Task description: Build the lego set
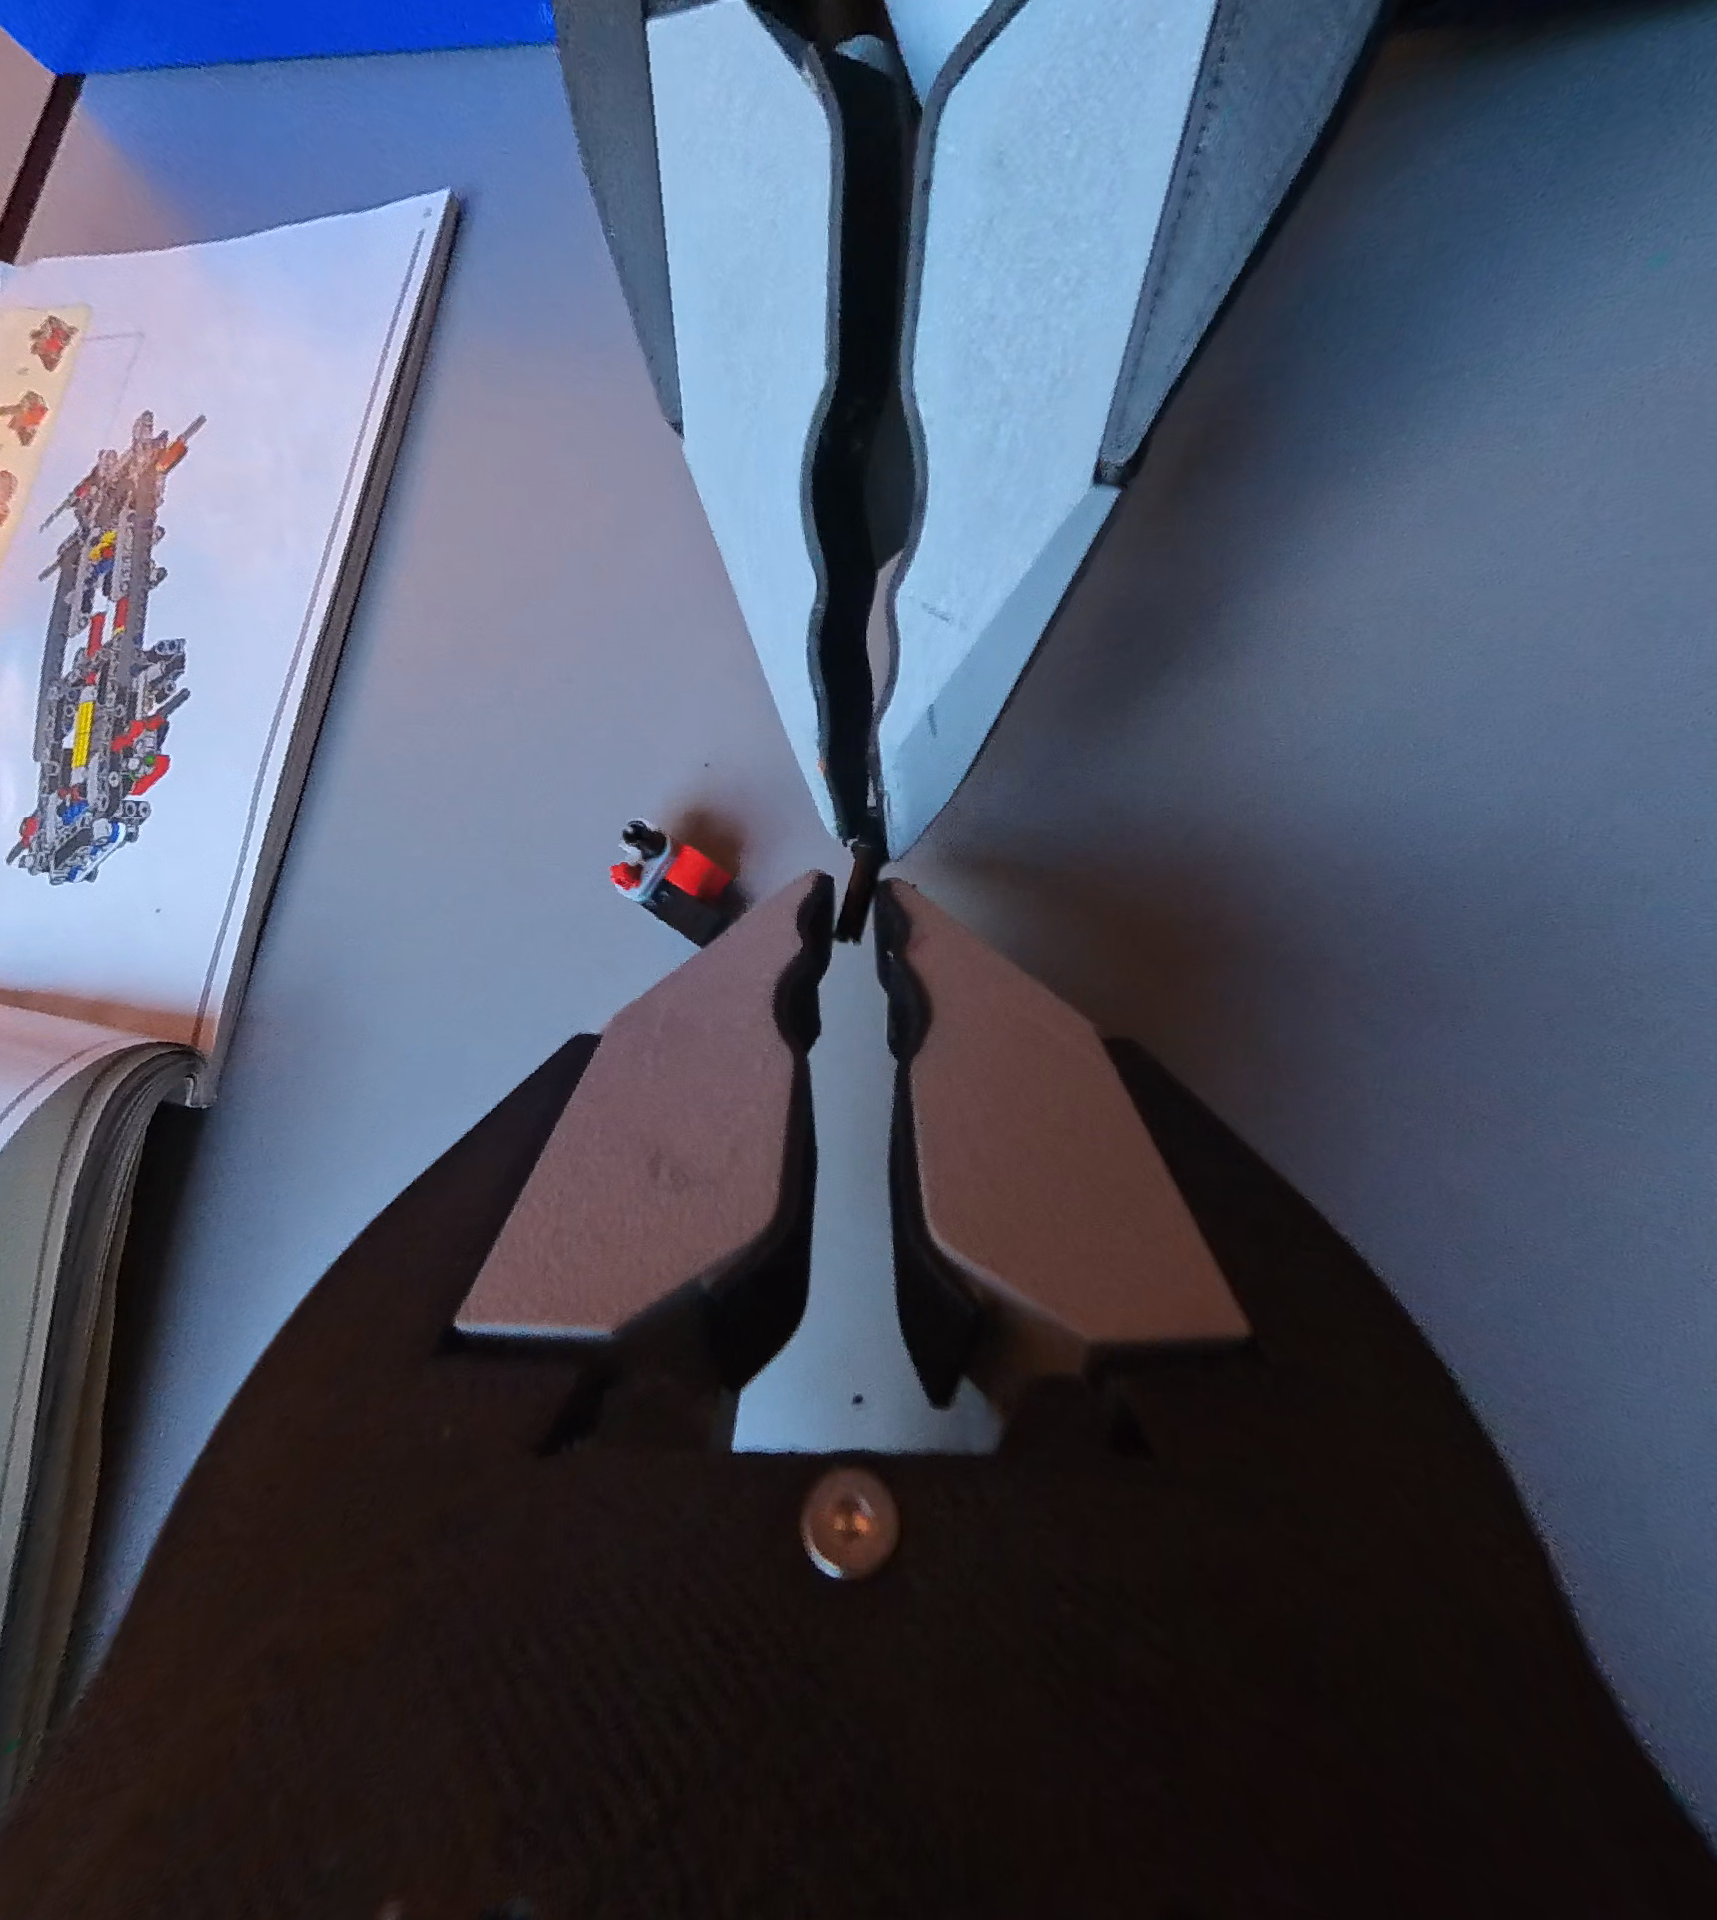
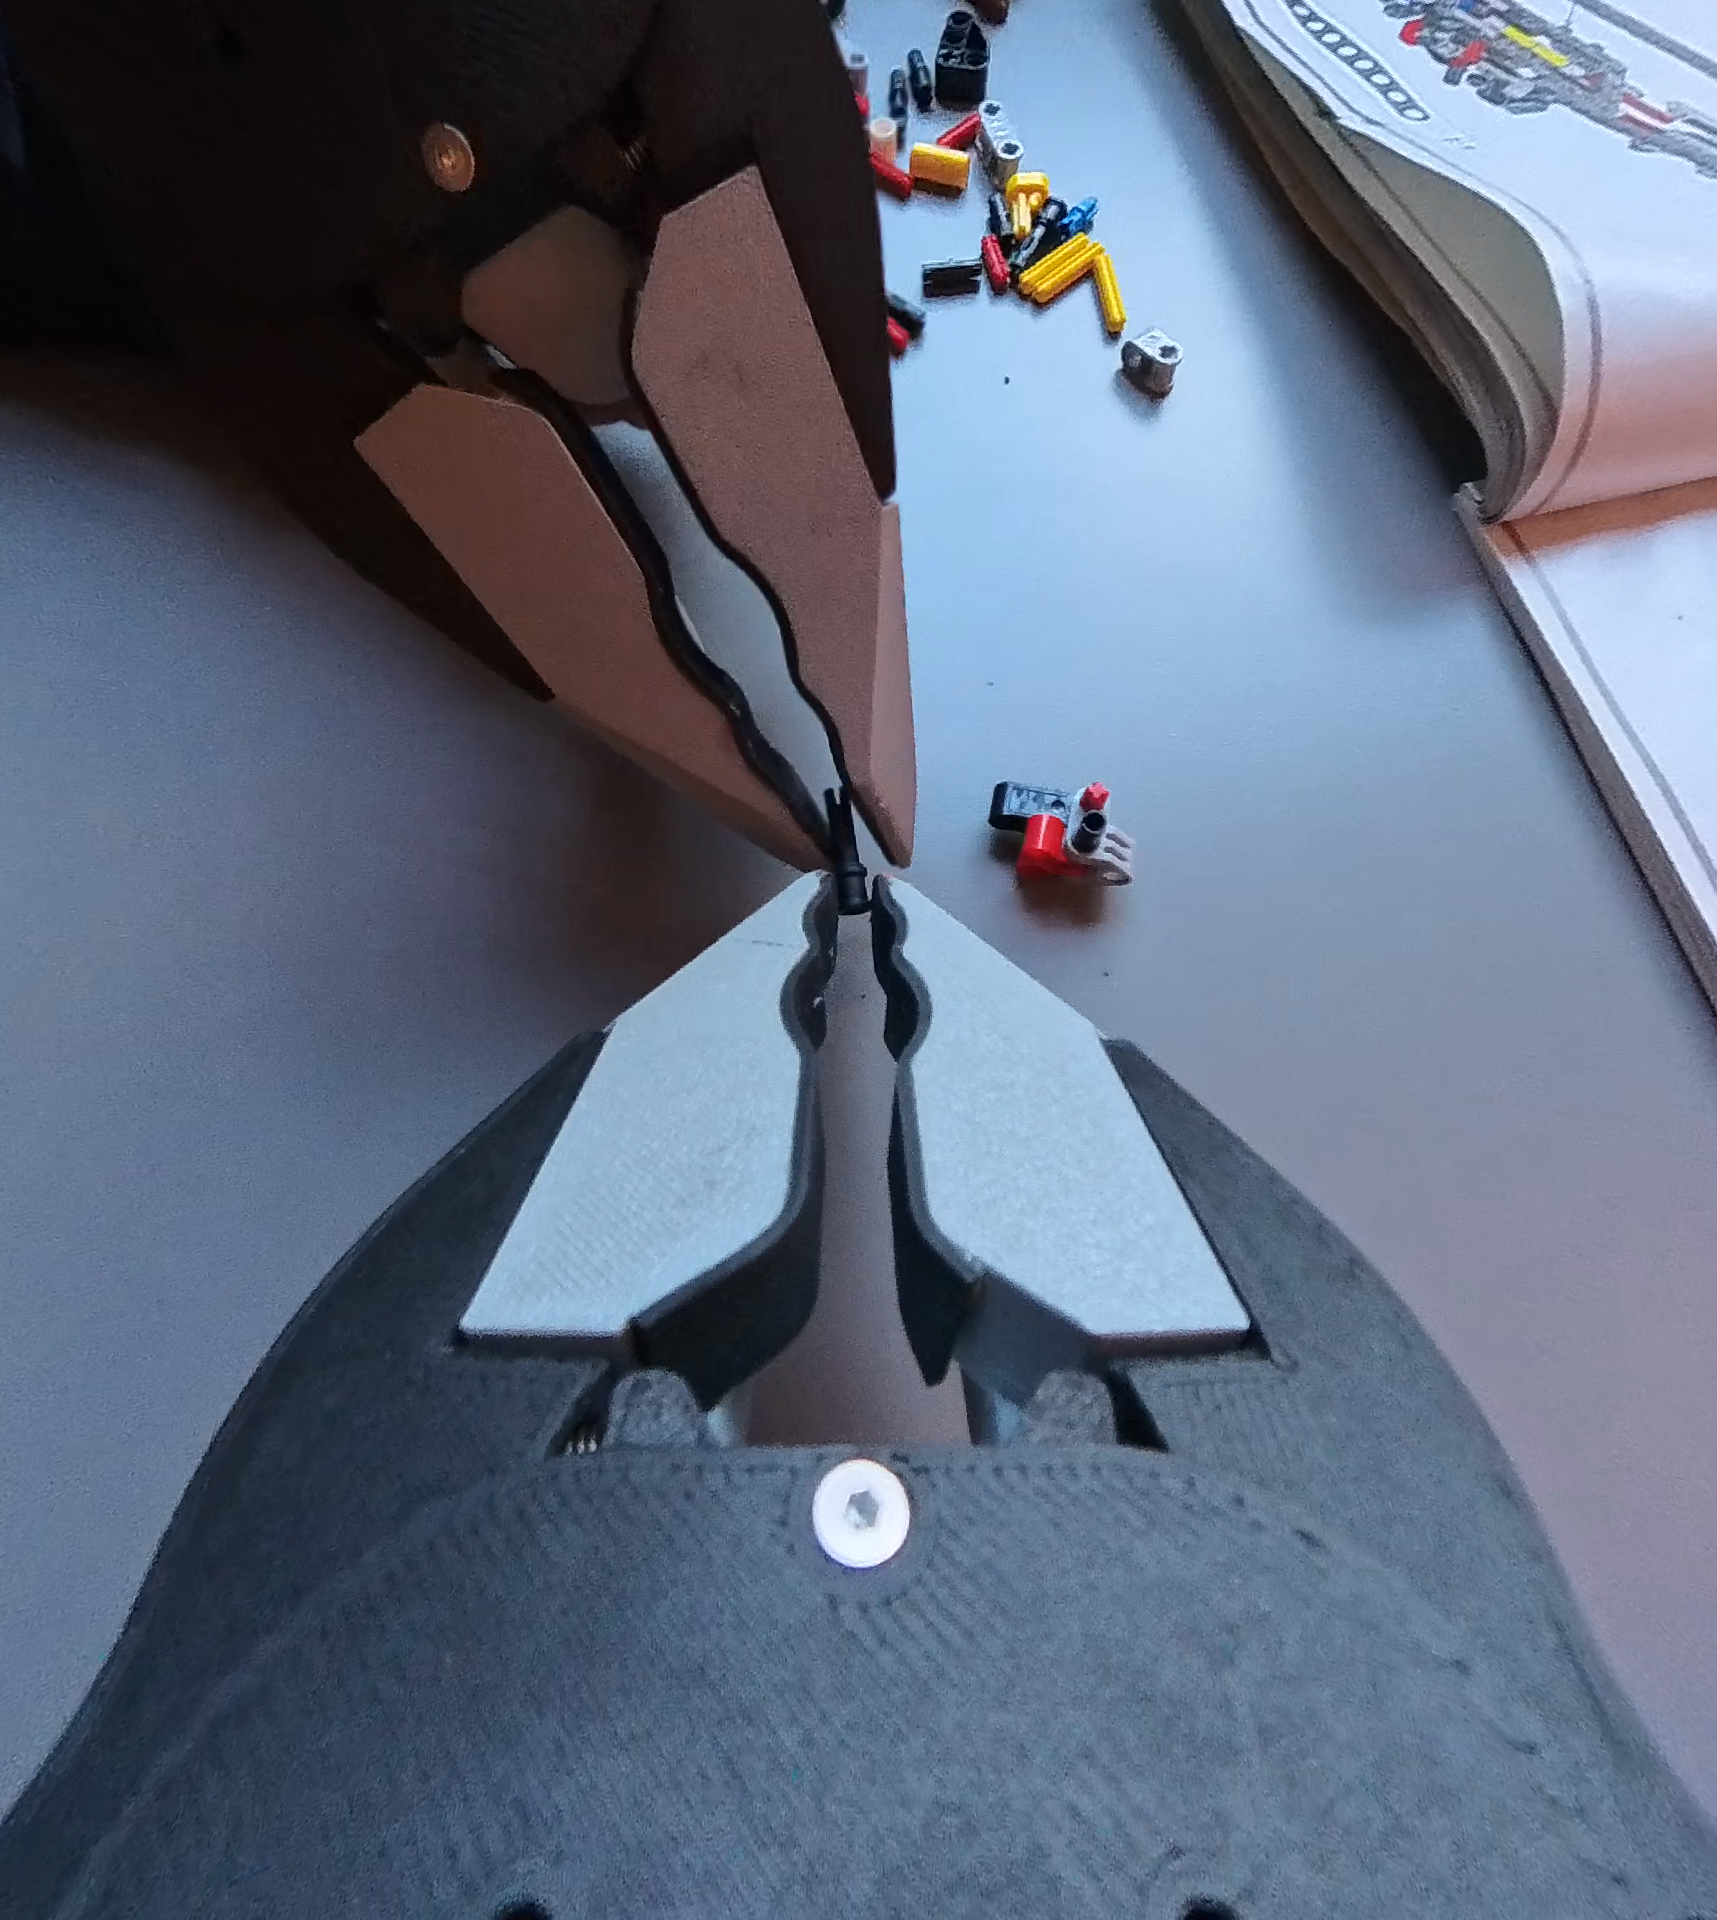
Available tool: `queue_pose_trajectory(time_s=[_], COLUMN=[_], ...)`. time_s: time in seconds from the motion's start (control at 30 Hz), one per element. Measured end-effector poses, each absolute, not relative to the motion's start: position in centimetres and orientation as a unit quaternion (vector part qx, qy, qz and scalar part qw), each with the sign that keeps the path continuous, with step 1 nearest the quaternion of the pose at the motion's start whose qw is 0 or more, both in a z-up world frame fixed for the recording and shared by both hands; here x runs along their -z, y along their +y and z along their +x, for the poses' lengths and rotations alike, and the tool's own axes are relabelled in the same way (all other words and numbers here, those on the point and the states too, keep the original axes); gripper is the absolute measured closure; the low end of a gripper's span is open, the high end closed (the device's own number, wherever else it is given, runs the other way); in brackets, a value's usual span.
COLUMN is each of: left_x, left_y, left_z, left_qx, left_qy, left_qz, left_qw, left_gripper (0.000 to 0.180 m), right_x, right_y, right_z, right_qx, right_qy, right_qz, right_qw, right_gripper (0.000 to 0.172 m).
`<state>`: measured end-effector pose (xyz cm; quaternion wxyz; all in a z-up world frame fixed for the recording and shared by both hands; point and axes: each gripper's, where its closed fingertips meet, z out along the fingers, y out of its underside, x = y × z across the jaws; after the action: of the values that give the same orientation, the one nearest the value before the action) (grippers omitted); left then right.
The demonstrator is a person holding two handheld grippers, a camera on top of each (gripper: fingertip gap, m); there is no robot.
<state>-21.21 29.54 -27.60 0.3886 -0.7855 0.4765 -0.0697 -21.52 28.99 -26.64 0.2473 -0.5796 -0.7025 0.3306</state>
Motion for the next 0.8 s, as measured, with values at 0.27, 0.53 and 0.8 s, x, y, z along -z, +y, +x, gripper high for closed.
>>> queue_pose_trajectory(time_s=[0.27,0.53,0.8], left_x=[27.9,27.0,26.3], left_y=[29.4,29.7,29.6], left_z=[-21.2,-21.5,-21.5], left_qx=[0.051,0.109,0.135], left_qy=[0.488,0.448,0.439], left_qz=[-0.780,-0.795,-0.791], left_qw=[0.388,0.395,0.405], left_gripper=[0.177,0.179,0.179], right_x=[26.7,26.0,25.1], right_y=[28.9,29.8,29.9], right_z=[-21.5,-21.4,-21.4], right_qx=[-0.343,-0.361,-0.375], right_qy=[-0.696,-0.678,-0.675], right_qz=[-0.585,-0.590,-0.577], right_qw=[0.237,0.249,0.266], right_gripper=[0.169,0.167,0.166])
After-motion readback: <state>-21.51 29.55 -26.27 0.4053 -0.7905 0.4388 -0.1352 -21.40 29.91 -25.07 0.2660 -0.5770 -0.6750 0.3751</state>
